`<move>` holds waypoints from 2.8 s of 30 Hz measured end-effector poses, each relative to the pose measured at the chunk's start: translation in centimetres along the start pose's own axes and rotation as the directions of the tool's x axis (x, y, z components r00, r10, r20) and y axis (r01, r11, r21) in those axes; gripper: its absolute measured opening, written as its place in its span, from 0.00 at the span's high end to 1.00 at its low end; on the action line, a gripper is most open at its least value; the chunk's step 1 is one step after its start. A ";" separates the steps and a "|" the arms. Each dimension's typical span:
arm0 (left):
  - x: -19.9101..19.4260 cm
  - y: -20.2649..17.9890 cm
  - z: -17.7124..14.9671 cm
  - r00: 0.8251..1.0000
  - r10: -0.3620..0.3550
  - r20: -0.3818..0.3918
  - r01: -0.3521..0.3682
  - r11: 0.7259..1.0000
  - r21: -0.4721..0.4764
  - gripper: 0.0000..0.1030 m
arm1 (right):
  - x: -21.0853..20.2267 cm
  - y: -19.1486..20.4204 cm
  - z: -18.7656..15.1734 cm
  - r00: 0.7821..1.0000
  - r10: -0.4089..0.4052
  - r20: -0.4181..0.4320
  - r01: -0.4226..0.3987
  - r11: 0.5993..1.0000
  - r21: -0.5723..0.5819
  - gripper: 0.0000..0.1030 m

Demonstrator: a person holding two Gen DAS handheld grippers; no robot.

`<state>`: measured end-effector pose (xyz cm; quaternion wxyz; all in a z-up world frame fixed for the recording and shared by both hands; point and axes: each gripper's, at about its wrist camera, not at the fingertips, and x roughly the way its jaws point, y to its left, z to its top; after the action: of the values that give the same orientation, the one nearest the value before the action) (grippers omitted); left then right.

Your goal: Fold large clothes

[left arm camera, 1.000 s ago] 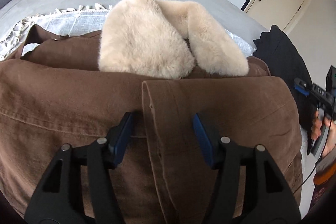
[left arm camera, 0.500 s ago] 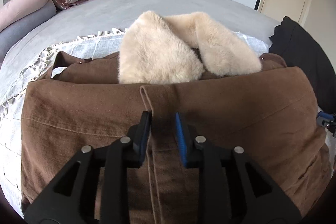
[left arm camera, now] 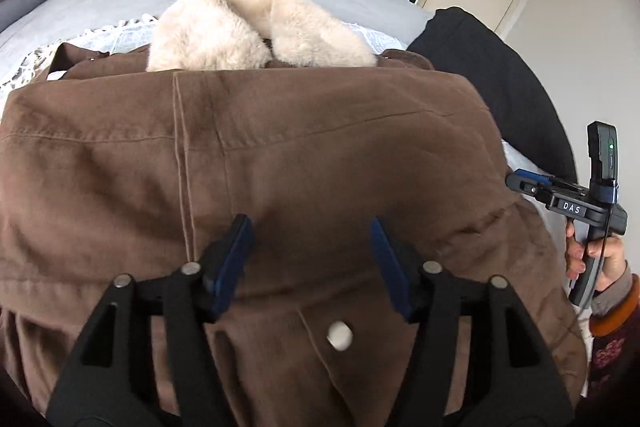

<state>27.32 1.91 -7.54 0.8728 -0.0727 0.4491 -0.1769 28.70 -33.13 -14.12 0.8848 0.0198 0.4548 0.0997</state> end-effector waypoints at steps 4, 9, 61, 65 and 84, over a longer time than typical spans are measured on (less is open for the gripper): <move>-3.9 -0.9 -0.9 1.000 0.010 0.017 -0.010 1.000 -0.006 0.20 | -5.5 0.6 -0.7 0.999 -0.009 0.038 0.010 1.000 -0.021 0.41; -8.3 -1.6 -3.1 1.000 0.009 -0.027 -0.011 0.997 -0.071 0.15 | -12.5 2.0 -2.5 0.997 0.018 0.080 -0.013 0.998 -0.058 0.22; -20.2 16.1 -28.9 0.918 -0.305 -0.253 0.179 0.889 -0.423 0.53 | -15.6 -1.8 -24.0 0.921 0.327 -0.212 -0.263 0.923 0.282 0.16; -20.4 15.7 -28.9 0.913 -0.301 -0.276 0.172 0.897 -0.407 0.55 | -16.3 -1.7 -24.9 0.907 0.365 -0.211 -0.293 0.906 0.304 0.30; -27.4 11.3 -18.5 0.936 -0.351 0.006 0.327 0.865 -0.382 0.85 | -23.9 2.0 -15.7 0.893 0.448 0.041 -0.446 0.870 0.213 0.89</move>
<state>0.48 23.25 -0.83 0.7829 -0.3111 0.4824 -0.2400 2.11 -36.70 -3.91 0.8281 0.2200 0.4503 0.2513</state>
